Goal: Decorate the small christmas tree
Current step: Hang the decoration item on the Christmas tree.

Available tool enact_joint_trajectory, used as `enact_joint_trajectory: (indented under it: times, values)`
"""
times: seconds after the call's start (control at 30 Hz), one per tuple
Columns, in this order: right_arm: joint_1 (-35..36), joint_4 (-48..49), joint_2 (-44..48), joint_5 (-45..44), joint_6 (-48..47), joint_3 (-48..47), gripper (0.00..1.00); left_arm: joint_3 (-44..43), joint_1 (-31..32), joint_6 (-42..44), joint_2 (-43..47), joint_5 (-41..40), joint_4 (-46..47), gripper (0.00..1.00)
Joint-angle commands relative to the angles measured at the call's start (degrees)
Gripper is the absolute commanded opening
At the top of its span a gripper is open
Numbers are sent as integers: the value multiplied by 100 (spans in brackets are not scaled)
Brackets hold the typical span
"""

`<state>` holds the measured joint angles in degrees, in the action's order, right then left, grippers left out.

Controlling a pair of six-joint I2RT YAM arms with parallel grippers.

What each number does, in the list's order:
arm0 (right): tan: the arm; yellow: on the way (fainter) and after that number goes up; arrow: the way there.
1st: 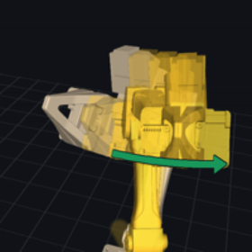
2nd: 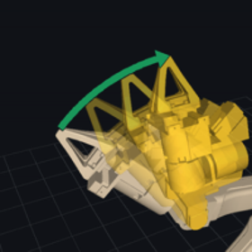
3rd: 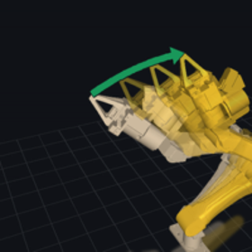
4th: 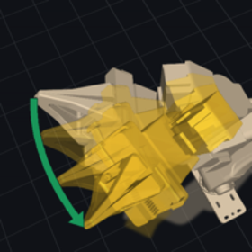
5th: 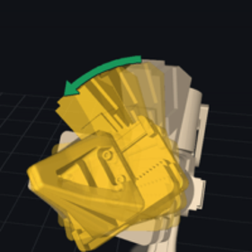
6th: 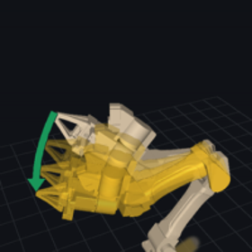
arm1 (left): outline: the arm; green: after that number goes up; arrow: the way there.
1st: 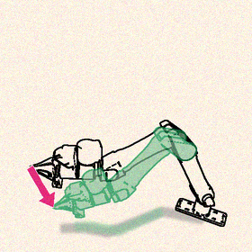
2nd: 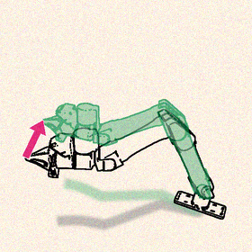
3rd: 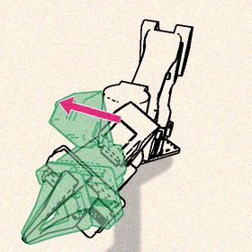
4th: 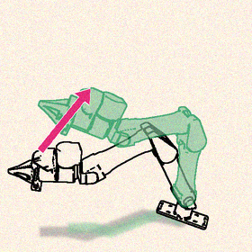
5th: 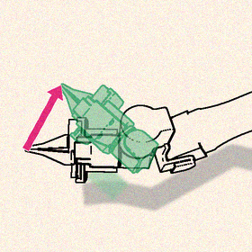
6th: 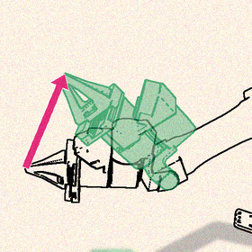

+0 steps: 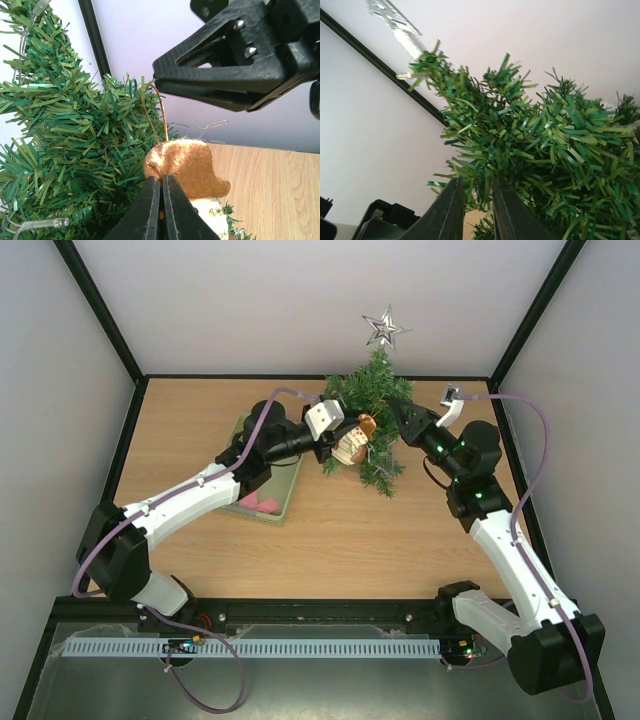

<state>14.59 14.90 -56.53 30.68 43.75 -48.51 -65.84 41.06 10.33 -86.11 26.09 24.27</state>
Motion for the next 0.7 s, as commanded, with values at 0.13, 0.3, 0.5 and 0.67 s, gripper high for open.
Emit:
enact_joint_trajectory:
  times: [0.13,0.3,0.5,0.67]
  values:
    - [-3,-36,540,221,303,-103,22,-54,-30,251,40,201,236,2]
    - [-3,-49,469,393,290,-208,24,-174,-28,290,-1,187,217,2]
    - [-5,-118,177,484,140,-471,24,-291,-28,297,-55,161,227,2]
    - [-4,-211,-93,551,23,-643,24,-315,-28,303,-82,151,218,3]
